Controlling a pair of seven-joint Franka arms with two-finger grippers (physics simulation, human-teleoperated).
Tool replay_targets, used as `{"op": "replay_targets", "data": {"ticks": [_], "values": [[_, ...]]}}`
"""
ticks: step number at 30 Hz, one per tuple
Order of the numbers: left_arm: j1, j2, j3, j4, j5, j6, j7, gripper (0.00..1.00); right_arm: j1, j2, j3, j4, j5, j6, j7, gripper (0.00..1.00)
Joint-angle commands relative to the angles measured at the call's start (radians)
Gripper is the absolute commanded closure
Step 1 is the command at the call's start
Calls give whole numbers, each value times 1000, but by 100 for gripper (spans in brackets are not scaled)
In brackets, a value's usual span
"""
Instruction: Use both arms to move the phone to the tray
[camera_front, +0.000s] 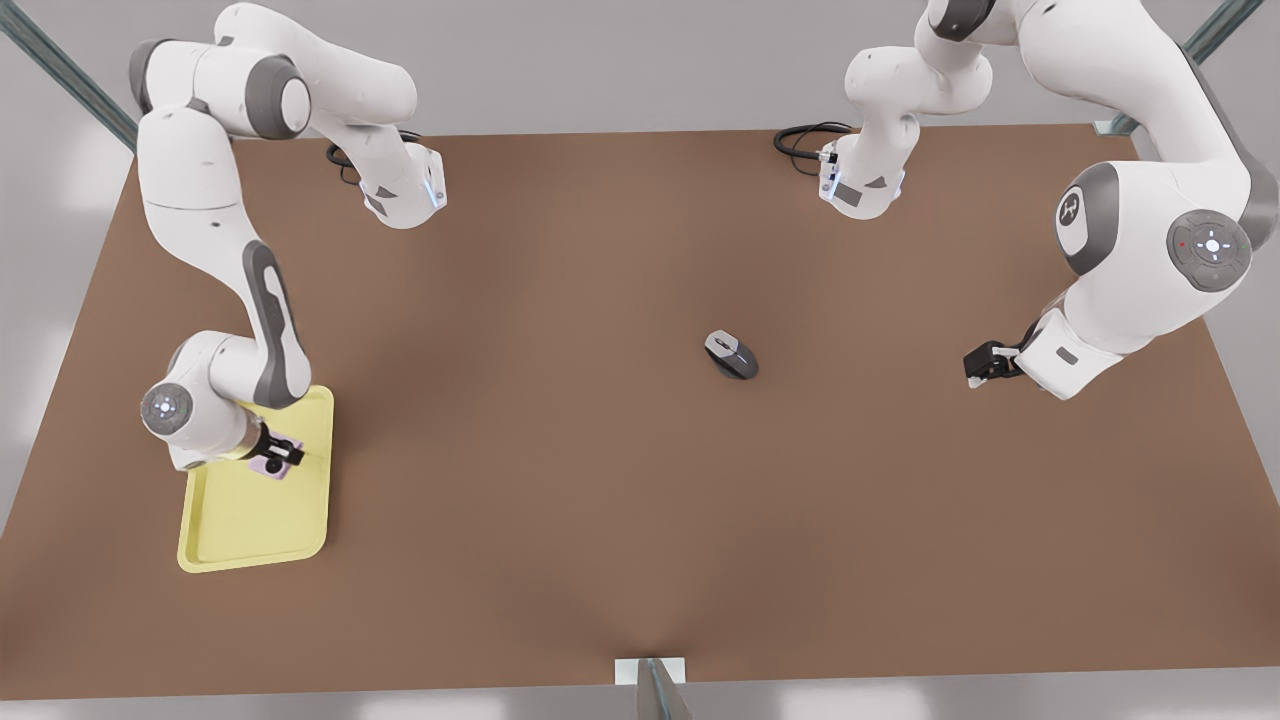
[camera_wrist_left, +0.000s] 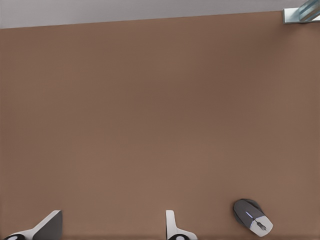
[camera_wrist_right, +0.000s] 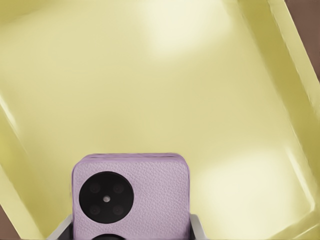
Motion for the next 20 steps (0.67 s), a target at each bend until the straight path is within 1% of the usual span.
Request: {"op": "replay_targets", "data": {"ticks": [1, 4, 6, 7, 9, 10, 12, 13, 14, 20], "values": [[0, -1, 0, 0, 1, -4, -3, 0, -2, 1, -2, 0, 8, 28, -554, 0], [0, -1, 0, 0, 1, -4, -5, 0, 0, -1, 0, 4, 10, 24, -553, 0], [0, -1, 0, 0, 4, -4, -5, 0, 3, -50, 1, 14, 10, 4, -548, 0], [0, -1, 0, 0, 4, -4, -5, 0, 11, -103, 4, 48, 16, -116, -542, 0], [0, -3, 0, 2, 2, -1, 1, 0, 40, -226, 10, 69, -1, -195, -524, 0], [0, -3, 0, 0, 5, 1, 0, 0, 40, -261, 13, 122, -3, -309, -465, 0], [-2, -3, 0, 0, 5, -2, -3, 0, 40, -306, 41, 273, 4, -617, -364, 0], [-2, -6, 0, 0, 7, -4, -3, 0, 41, -355, 58, 284, 1, -669, -347, 0], [-2, -6, -2, 0, 7, -4, -3, 0, 98, -393, 41, 278, -3, -709, -290, 0], [-8, -3, -3, 2, 11, 1, -3, 0, 96, -407, 39, 293, -33, -723, -298, 0]]}}
